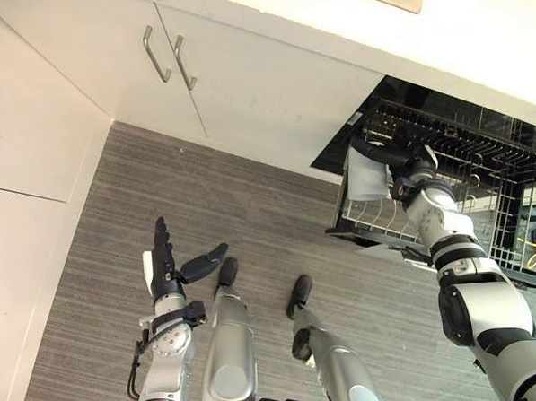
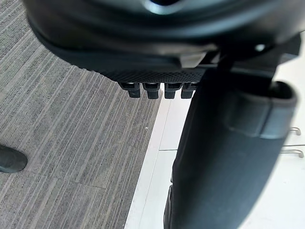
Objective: Walk over to the sink, pick up the cup, carry it to the dishwasher, place the cup inside the dishwasher, then close the dishwasher door
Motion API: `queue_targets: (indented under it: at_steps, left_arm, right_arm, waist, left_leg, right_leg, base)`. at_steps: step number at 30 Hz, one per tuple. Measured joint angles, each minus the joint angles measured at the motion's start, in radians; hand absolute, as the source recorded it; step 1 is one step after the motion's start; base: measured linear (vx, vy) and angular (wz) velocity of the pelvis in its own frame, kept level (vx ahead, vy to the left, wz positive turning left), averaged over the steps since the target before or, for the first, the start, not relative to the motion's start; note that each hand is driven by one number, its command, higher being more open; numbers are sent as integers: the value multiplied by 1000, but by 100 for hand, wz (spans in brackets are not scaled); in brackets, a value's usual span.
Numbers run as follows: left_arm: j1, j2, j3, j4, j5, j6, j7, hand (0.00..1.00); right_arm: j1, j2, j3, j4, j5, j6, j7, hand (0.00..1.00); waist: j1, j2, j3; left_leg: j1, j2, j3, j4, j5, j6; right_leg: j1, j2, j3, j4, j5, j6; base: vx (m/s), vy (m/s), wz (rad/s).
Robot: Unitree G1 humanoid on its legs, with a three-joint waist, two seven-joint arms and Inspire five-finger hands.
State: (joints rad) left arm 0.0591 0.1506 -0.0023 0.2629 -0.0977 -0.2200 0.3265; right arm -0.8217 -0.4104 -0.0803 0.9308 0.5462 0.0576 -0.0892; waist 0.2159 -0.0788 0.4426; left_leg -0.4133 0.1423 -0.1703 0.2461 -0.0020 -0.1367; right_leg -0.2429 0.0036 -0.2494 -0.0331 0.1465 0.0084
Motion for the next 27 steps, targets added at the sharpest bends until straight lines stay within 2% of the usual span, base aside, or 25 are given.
queue_targets:
  at_steps: [3,8,12,16,18,22,23,24,26,27]
  left_arm:
    - [11,-1,-20,0,1,8,18,100]
    - [44,3,-32,1,2,27,26,100]
    - [55,15,-43,3,3,31,40,100]
    - [79,27,-45,5,20,31,60,100]
    - [117,27,-44,14,20,31,71,100]
    - [170,1,-44,71,23,32,76,100]
    - [184,-9,-42,108,23,34,76,100]
    - [200,-22,-34,155,23,38,76,100]
    - [219,-45,-2,220,44,42,69,100]
    - [220,-48,8,245,45,41,66,100]
  right_arm:
    - [0,0,0,-2,-15,0,-9,100]
    - [20,-21,0,-7,-101,1,-33,100]
    - [50,-44,0,-7,-146,8,-50,100]
    - [99,-67,-1,-47,-139,8,-71,100]
    - [176,-70,-3,-160,-113,5,-76,100]
    - [361,-59,-43,-390,-49,-14,-68,100]
    - [444,-20,-73,-477,-36,-19,-59,100]
    - [535,44,-107,-582,-36,-35,-45,100]
    - [657,119,-115,-717,-37,-71,-14,100]
    - [699,140,-116,-758,-37,-85,2,100]
  waist:
    - [-2,-9,-1]
    - [-30,-53,-13]
    - [-38,-64,-20]
    - [-46,-86,-37]
    - [-67,-98,-55]
    - [-89,-97,-120]
    - [-96,-92,-144]
    - [-118,-86,-174]
    - [-152,-74,-217]
    - [-159,-68,-233]
  left_leg:
    - [24,4,21,-8,1,0]
    - [48,8,42,-23,3,0]
    - [71,9,50,-23,-1,2]
    - [94,12,83,-22,-9,6]
    - [120,10,100,-30,-13,9]
    - [152,9,137,-35,-30,14]
    - [169,9,152,-35,-41,15]
    - [187,9,164,-35,-53,17]
    - [218,11,189,-35,-70,20]
    - [227,12,199,-35,-75,21]
  right_leg:
    - [11,0,15,0,0,0]
    - [16,1,35,-1,1,1]
    - [37,2,45,-7,3,5]
    - [51,3,77,-23,6,19]
    - [68,-1,91,-29,4,23]
    - [84,-4,125,-39,3,24]
    - [95,-4,138,-40,1,27]
    - [108,-4,150,-42,-1,29]
    - [127,-4,173,-42,-5,30]
    - [132,-4,182,-43,-6,29]
  base:
    - [5,5,-16]
    - [17,2,-12]
    - [30,9,-7]
    - [8,21,-21]
    - [20,25,-18]
    - [65,33,-24]
    - [94,46,-32]
    - [125,57,-30]
    - [116,59,-32]
    - [86,56,-43]
